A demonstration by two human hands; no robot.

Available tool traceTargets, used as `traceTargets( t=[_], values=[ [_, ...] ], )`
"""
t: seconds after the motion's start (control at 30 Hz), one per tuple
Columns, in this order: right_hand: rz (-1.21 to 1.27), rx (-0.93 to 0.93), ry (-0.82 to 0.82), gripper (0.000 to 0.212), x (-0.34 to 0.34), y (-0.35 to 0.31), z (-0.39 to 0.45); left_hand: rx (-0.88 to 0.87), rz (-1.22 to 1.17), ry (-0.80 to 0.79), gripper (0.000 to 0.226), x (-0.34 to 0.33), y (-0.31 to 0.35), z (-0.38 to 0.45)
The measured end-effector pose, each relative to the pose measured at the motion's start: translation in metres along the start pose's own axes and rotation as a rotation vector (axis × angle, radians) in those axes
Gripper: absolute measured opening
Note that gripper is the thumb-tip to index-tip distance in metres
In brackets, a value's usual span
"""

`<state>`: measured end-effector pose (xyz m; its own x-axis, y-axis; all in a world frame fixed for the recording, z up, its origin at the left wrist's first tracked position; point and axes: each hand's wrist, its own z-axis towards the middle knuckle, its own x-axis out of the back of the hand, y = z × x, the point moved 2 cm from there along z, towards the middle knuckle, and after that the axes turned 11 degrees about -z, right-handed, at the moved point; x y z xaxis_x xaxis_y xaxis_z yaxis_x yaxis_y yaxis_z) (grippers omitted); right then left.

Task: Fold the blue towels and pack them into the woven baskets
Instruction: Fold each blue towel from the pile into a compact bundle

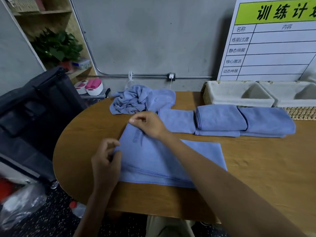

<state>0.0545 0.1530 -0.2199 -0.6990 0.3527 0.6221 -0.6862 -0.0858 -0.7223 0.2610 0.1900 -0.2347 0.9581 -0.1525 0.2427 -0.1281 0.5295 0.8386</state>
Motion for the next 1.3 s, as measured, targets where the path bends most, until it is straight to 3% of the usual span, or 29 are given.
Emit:
traceTargets(
  t=[0.13, 0.27, 0.43, 1.03, 1.13, 1.3],
  values=[
    [-0.293, -0.02, -0.115, 0.027, -0.031, 0.017, -0.014, 0.163, 0.373, -0.081, 0.031, 0.013, -0.032, -0.01],
    [-0.438, 0.067, 0.02, 0.03, -0.024, 0.031, -0.033, 0.149, 0.445, -0.091, 0.025, 0.011, -0.029, -0.012],
    [-0.537, 0.12, 0.163, 0.031, 0.011, 0.044, -0.074, 0.17, 0.442, -0.091, 0.026, 0.013, -0.029, -0.015],
    [-0.88, 0.044, 0.148, 0.036, 0.171, 0.143, -0.199, 0.15, 0.181, -0.419, 0.026, -0.079, 0.019, -0.057],
    [-0.973, 0.066, 0.143, 0.038, 0.175, 0.141, -0.203, 0.095, 0.295, -0.387, 0.025, -0.08, 0.023, -0.062],
    [-0.803, -0.003, 0.083, 0.052, 0.119, 0.094, -0.153, 0.148, 0.288, -0.314, 0.021, -0.078, 0.025, -0.06]
  ],
)
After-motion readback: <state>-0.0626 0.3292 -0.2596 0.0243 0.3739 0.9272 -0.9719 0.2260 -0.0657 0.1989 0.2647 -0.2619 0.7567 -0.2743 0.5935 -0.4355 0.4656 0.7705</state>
